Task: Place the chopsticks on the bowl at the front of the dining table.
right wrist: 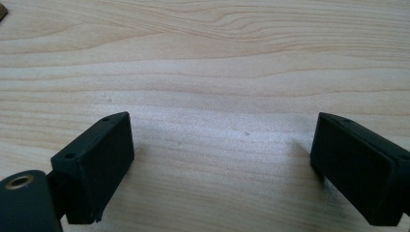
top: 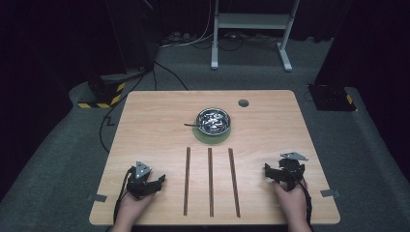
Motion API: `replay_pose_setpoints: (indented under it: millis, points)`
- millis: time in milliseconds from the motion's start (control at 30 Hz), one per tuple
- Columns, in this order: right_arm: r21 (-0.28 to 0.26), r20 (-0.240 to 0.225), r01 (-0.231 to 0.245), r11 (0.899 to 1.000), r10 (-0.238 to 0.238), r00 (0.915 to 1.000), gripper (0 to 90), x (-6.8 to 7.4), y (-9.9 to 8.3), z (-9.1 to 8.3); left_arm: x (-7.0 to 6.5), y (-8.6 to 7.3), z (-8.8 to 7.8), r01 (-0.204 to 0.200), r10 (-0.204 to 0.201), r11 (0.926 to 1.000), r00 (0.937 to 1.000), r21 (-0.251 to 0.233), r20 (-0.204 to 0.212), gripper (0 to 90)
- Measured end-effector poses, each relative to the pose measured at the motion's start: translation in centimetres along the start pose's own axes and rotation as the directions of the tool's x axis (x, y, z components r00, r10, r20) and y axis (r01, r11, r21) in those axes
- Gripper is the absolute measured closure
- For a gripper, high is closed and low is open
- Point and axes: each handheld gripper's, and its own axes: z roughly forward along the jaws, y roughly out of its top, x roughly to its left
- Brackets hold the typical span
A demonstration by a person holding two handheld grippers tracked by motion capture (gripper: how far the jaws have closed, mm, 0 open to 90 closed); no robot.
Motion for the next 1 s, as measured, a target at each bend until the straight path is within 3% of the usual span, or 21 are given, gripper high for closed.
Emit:
replay_pose_setpoints:
  millis: [133, 200, 633, 800, 933, 1000]
  points:
    - [-0.003, -0.008, 0.010, 1.000, -0.010, 0.9999, 8.0, 0.0, -0.2, -0.2, -0.3, -0.1, -0.1, 0.015, -0.014, 0.9999, 0.9990, 0.001, -0.042, 32.3]
    - [-0.003, -0.016, 0.019, 1.000, -0.019, 0.9997, 8.0, 0.0, -0.3, -0.3, -0.2, -0.1, -0.1, 0.030, -0.031, 0.9995, 0.9987, -0.003, -0.040, 32.2]
    - [0.000, -0.045, 0.037, 0.999, -0.037, 0.9983, 8.9, 0.2, -0.7, -0.8, -0.2, -0.1, -0.1, 0.016, -0.016, 0.9999, 0.9997, 0.000, -0.020, 33.2]
    - [-0.010, -0.056, 0.042, 0.999, -0.042, 0.9975, 14.6, 0.3, -0.9, -1.0, -0.2, 0.0, -0.1, 0.014, -0.014, 0.9999, 0.9997, 0.001, -0.018, 33.2]
    - [-0.037, -0.066, 0.090, 0.995, -0.092, 0.9936, 18.8, 1.0, -1.3, -1.7, -0.2, 0.0, 0.0, 0.013, -0.013, 0.9999, 0.9998, 0.000, -0.017, 33.2]
    - [-0.047, -0.099, 0.101, 0.994, -0.105, 0.9895, 19.2, 1.5, -1.2, -2.2, -0.2, 0.0, 0.0, 0.013, -0.013, 0.9999, 0.9998, 0.000, -0.018, 33.2]
